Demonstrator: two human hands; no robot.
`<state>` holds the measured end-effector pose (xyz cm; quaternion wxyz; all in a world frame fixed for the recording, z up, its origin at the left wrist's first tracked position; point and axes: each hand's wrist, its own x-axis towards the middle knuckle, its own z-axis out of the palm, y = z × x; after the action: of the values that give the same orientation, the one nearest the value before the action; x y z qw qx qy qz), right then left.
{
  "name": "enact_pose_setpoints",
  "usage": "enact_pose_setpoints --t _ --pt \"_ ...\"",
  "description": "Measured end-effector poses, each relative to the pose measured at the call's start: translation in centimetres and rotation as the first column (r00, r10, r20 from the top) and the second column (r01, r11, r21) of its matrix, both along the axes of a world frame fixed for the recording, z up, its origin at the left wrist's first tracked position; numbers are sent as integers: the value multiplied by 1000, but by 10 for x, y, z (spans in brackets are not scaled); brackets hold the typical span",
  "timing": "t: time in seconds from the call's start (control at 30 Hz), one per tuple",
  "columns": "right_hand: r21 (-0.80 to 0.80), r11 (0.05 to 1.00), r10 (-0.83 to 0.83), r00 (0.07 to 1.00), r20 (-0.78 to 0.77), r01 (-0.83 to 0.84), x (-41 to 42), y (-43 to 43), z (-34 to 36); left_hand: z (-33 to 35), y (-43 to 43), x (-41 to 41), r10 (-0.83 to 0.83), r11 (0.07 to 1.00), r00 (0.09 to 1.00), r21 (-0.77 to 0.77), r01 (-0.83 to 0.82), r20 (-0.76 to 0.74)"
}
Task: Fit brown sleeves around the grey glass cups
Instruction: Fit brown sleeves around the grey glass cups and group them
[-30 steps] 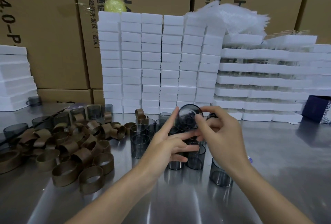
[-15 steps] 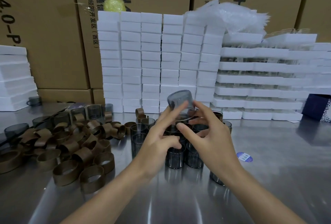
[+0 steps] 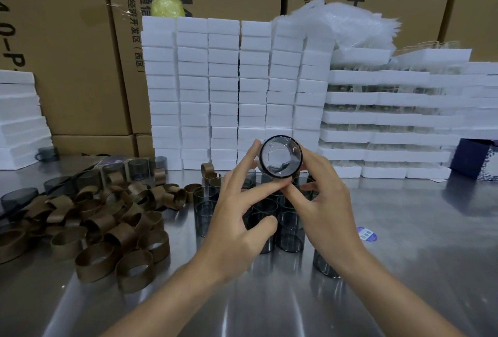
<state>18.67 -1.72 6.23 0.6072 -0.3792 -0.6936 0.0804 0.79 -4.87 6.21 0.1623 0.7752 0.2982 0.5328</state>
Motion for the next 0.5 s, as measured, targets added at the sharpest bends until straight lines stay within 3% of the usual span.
enact_pose_setpoints --t 0.17,0.37,0.5 --pt "-28 999 -25 998 62 27 -2 0 1 1 -2 0 23 1000 982 -15 -21 188" --pt "40 999 -24 972 232 15 -8 -7 -3 11 4 -4 25 972 899 -223 81 438" --pt "25 1000 13 984 180 -18 -11 -7 -4 17 8 -8 42 930 863 -335 150 503"
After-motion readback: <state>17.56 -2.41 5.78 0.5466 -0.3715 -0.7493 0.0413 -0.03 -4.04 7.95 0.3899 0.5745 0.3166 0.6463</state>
